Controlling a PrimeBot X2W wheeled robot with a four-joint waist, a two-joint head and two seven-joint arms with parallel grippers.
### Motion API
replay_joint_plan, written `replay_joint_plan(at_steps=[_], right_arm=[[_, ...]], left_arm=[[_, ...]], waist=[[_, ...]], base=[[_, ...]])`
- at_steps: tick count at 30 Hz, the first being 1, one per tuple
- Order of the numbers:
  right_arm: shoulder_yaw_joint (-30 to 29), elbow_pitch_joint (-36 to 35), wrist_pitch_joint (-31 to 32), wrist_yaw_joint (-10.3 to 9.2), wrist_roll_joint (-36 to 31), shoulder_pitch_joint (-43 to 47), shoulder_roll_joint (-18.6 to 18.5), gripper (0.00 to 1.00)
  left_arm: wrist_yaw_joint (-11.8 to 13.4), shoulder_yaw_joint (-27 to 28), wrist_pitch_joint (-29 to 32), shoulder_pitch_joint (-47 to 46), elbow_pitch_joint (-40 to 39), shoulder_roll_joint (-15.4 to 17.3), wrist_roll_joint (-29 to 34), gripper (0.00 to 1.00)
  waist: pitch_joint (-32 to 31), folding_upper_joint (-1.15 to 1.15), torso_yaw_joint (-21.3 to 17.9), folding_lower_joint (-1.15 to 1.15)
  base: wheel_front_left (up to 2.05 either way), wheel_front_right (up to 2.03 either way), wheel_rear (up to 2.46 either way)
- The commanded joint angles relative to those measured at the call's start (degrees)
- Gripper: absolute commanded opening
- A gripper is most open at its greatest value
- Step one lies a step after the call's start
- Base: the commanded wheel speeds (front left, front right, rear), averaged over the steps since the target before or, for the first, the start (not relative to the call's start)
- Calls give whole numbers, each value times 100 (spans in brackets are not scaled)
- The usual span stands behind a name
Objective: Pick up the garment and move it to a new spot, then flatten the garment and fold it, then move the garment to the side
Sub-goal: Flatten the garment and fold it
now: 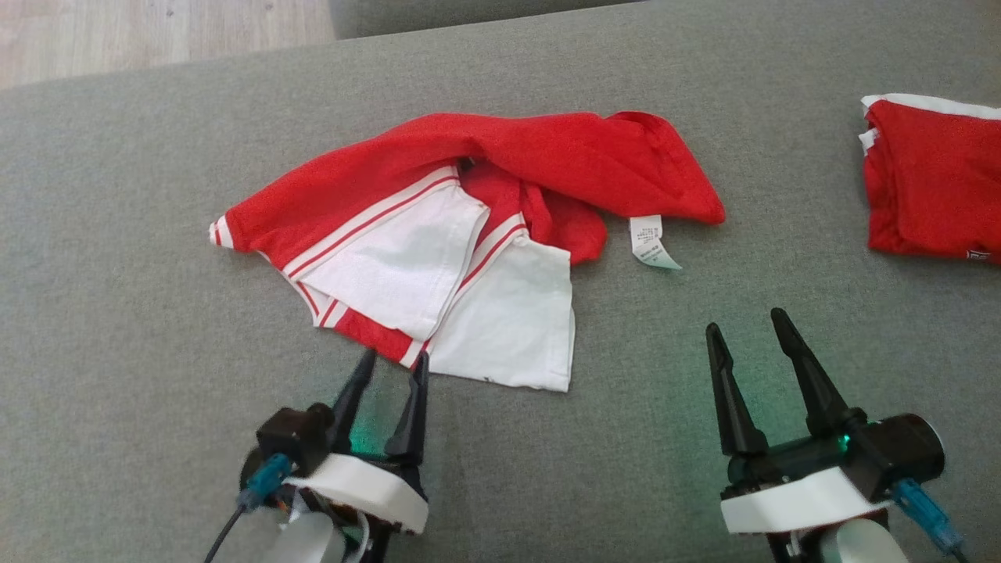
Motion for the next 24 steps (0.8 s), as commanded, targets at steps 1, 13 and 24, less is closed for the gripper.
replay_joint_plan(at_steps=[1,13,24], right_arm=[[147,-153,-21,37,-39,-216,-40,100],[155,-152,-21,37,-64,-223,-40,100],[85,-148,-21,37,-82,-118,-40,100]], left_arm=[[-16,75,81,-235,-42,-3,-245,100],[-15,-535,200,-792,533,114,-1098,100],[1135,-13,-168,-428,-405,333,-791,100]], waist=[[12,0,-22,0],[52,0,-201,0],[-11,0,-296,0]], base=[[0,0,0],[0,0,0],[0,0,0]])
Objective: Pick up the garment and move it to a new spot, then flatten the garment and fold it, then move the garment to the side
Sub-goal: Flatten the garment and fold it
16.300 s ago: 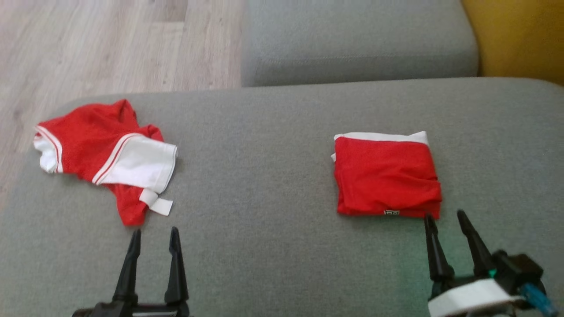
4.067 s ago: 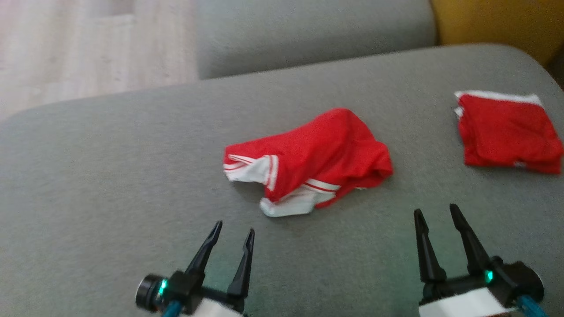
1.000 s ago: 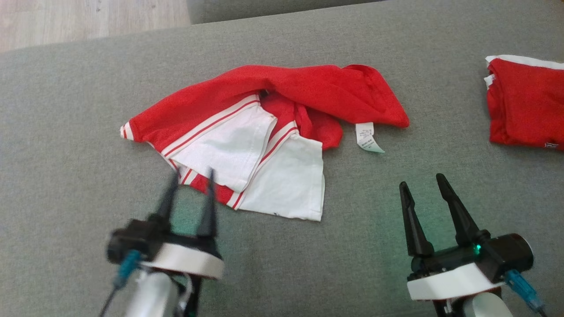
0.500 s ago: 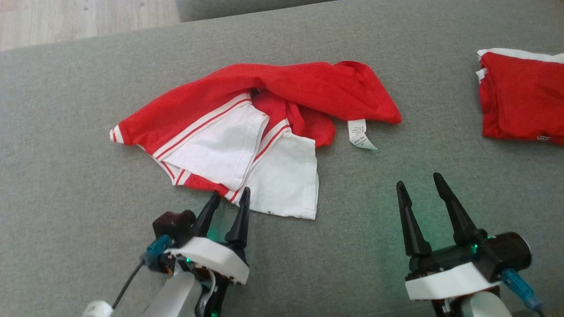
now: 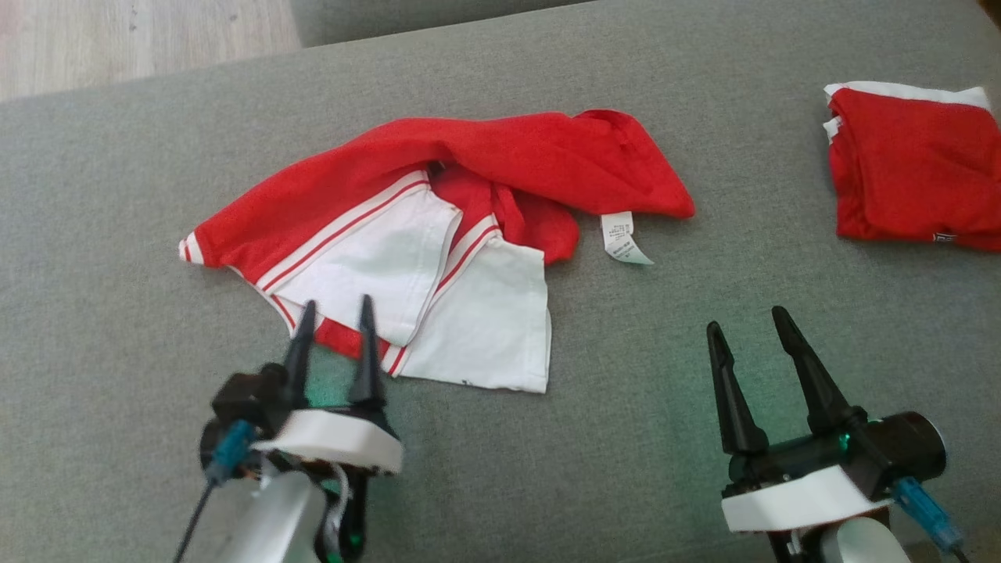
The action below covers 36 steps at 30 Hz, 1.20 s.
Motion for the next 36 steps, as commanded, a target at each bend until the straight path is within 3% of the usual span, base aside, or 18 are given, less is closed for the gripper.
replay_joint_plan(at_steps=[1,7,15,36], right_arm=[[107,-151,-21,37,-46,-96,-40,100],[129,-159,-21,37,-98,-95,-40,100],[176,-166,-21,37,-135,-116,-40,100],[189,-188,-21,37,-170,-168,-40,100]], left_arm=[[-49,92,-67,32,-307,42,24,100],[-368,-194,511,281,-625,-106,-438,100],[-571,-313,1000,342,-462,-201,-963,100],[-739,-230,865,-165,60,-232,-1237,100]], waist=[[-14,0,4,0],[-31,0,23,0],[8,0,-20,0],[203,0,-68,0]], base=[[0,0,0],[0,0,0],[0,0,0],[0,0,0]])
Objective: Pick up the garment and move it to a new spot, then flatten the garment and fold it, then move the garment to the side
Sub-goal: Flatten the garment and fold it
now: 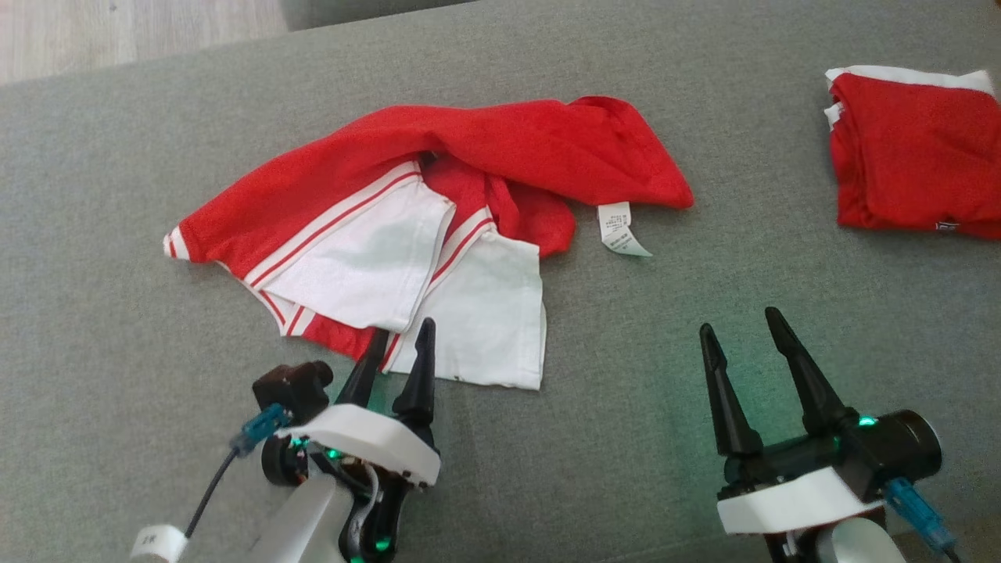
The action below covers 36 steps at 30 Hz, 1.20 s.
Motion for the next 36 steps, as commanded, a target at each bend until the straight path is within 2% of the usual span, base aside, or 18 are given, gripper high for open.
replay_joint_plan(at_steps=[1,3,4,5,6,7,16,21,28,32,36], right_arm=[[137,-187,-21,37,-62,-177,-40,100],[140,-191,-21,37,-69,-196,-40,100],[140,-193,-21,37,-73,-202,-40,100],[138,-195,-21,37,-80,-207,-40,100],[134,-198,-21,37,-87,-212,-40,100],[130,-199,-21,37,-94,-215,-40,100],[120,-214,-21,37,-205,-247,-40,100],[-9,-59,-21,37,-442,-542,-40,100],[-347,1203,-21,37,-642,-1418,-80,100],[-467,1834,-21,37,-863,-1937,-203,100],[-64,2119,-21,37,-732,-2185,-306,100]], left_arm=[[-43,203,-18,-195,-10,3,-77,100],[-55,203,-26,-245,34,2,-84,100],[-61,201,-32,-265,55,2,-86,78],[-69,199,-39,-285,72,1,-90,45],[-77,198,-48,-302,87,1,-95,19],[-89,197,-62,-318,96,0,-100,0],[-185,362,-461,-340,-429,215,-90,0],[-197,782,-585,-673,-1350,683,-85,0],[-152,1346,-309,-1524,-1889,1459,-38,0],[-185,1464,-235,-1981,-1908,1671,-3,0],[-255,1429,-143,-2293,-1818,1735,-40,0]], waist=[[39,0,2,0],[70,0,4,0],[81,0,6,0],[93,0,10,0],[103,0,15,0],[109,0,20,0],[37,0,234,0],[122,0,498,0],[391,0,729,0],[522,0,830,0],[588,0,918,0]], base=[[0,0,0],[0,0,0],[0,0,0],[0,0,0],[0,0,0],[0,0,0],[0,0,0],[0,0,0],[0,0,0],[0,0,0],[0,0,0]])
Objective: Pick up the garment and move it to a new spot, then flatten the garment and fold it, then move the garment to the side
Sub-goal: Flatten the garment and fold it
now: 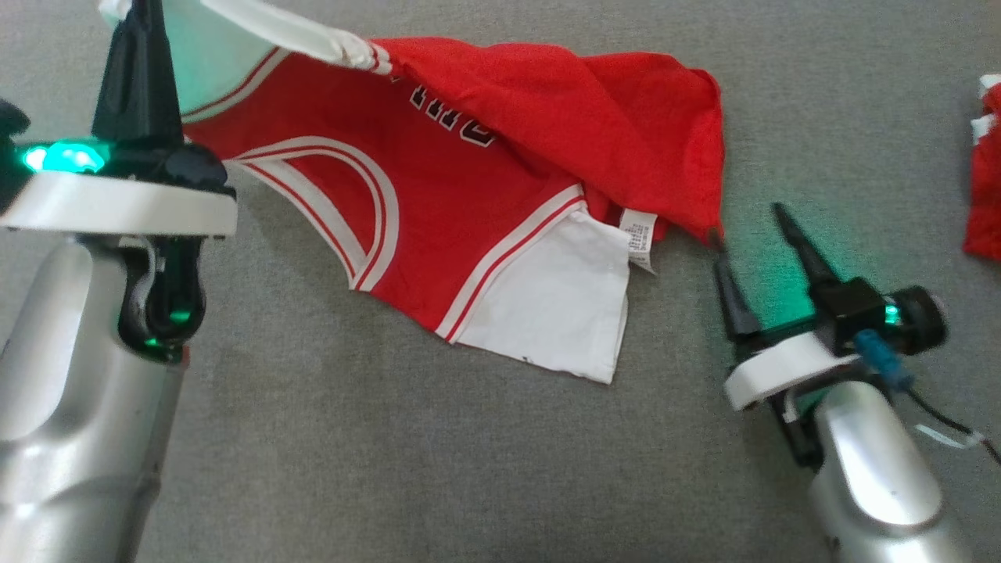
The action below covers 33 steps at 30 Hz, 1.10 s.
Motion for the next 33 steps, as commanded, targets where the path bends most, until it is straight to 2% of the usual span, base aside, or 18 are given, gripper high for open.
replay_joint_plan(at_steps=[1,6,11,13,15,17,20,23,24,27,30,31,33], right_arm=[[257,-86,-21,37,74,-19,-24,100],[720,184,-21,37,339,-30,-151,100],[780,275,-21,37,408,-105,-143,100],[749,273,-21,37,387,-138,-135,87],[661,253,-21,37,358,-165,-117,83],[581,250,-21,37,321,-188,-97,65],[522,255,-21,37,280,-216,-64,62],[503,282,-21,37,271,-247,-37,53],[503,282,-21,37,271,-247,-37,53],[516,369,-21,37,295,-280,-15,41],[525,461,-21,37,306,-321,-8,19],[513,468,-21,37,293,-334,-10,0],[470,461,-21,37,260,-343,-12,0]], left_arm=[[-22,181,34,-259,-136,269,9,0],[-74,83,22,-415,20,269,15,0],[-100,58,-25,-494,148,286,1,0],[-107,46,-30,-516,175,303,2,0],[-113,32,-28,-534,186,311,-6,0],[-119,14,-26,-548,195,318,-11,0],[-125,-3,-24,-565,210,325,-27,0],[-128,-15,-18,-584,219,328,-45,0],[-128,-15,-18,-584,219,328,-45,0],[-129,-29,-11,-599,229,327,-55,0],[-129,-48,-6,-609,245,325,-59,0],[-128,-54,-7,-611,253,324,-59,0],[-129,-69,-13,-608,277,323,-57,0]], waist=[[25,0,35,-1],[47,0,92,-1],[65,0,117,-1],[74,0,126,-1],[81,0,135,-1],[82,0,143,-1],[85,0,150,-1],[99,0,157,-1],[99,0,157,-1],[115,0,167,-1],[118,0,177,-1],[113,0,178,-1],[84,0,172,-1]], base=[[0,0,0],[0,0,0],[0,0,0],[0,0,0],[0,0,0],[0,0,0],[0,0,0],[0,0,0],[0,0,0],[0,0,0],[0,0,0],[0,0,0],[0,0,0]])
